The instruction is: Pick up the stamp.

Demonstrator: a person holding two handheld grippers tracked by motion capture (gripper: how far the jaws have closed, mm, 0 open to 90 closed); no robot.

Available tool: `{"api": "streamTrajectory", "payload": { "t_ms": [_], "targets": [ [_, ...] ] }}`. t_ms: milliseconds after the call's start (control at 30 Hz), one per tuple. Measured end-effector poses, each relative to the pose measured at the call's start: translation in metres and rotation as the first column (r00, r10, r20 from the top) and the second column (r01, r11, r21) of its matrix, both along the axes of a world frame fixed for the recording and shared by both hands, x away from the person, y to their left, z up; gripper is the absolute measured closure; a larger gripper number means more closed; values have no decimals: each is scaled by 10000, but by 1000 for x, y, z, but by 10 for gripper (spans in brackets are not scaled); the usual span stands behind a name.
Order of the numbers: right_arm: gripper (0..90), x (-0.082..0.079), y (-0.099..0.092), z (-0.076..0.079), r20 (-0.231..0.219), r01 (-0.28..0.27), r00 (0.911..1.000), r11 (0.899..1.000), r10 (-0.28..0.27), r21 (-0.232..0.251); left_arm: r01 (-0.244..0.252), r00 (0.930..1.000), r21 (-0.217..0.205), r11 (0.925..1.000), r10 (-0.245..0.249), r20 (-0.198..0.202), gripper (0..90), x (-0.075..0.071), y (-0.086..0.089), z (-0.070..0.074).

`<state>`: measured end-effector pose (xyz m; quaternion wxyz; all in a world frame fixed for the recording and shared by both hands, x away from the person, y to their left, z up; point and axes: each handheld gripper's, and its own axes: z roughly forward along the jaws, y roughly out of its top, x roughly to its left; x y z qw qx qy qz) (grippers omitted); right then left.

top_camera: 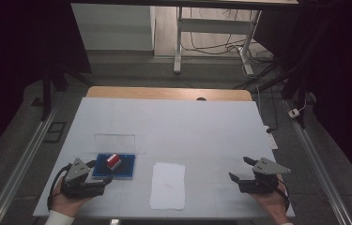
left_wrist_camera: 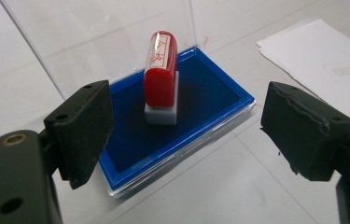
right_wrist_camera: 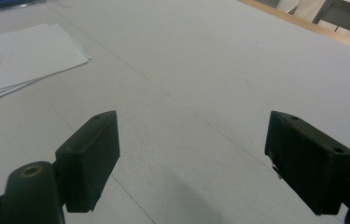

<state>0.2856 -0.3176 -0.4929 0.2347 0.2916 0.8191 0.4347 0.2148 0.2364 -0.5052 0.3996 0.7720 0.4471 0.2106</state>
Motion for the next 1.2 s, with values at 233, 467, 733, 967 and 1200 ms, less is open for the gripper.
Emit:
{"api": "streamTrajectory", "payload": {
  "t_ms": [233, 467, 733, 967, 1200],
  "targets": [
    [193, 1, -2, -2, -176, -79, 9998, 10000, 79, -42, -242, 9997, -27, 9997, 242, 85, 175, 0, 0, 2],
    [211, 0, 0, -2, -87, -190, 9998, 9998, 190, 3, -113, 9999, 20, 9999, 113, 63, 177, -1, -4, 4],
    [223, -1, 2, -3, -112, -213, 9997, 9997, 212, -83, -34, 10000, -24, 10000, 34, 55, 178, -2, -4, 6],
    [227, 0, 1, -4, -194, -217, 9996, 9997, 215, -108, 26, 10000, 65, 10000, -27, 91, 179, 2, -4, 13],
    [228, 1, 1, -5, -305, -193, 9994, 9997, 189, -153, 188, 9998, 189, 9996, -187, -58, 182, 10, -7, 23]
  ]
}}
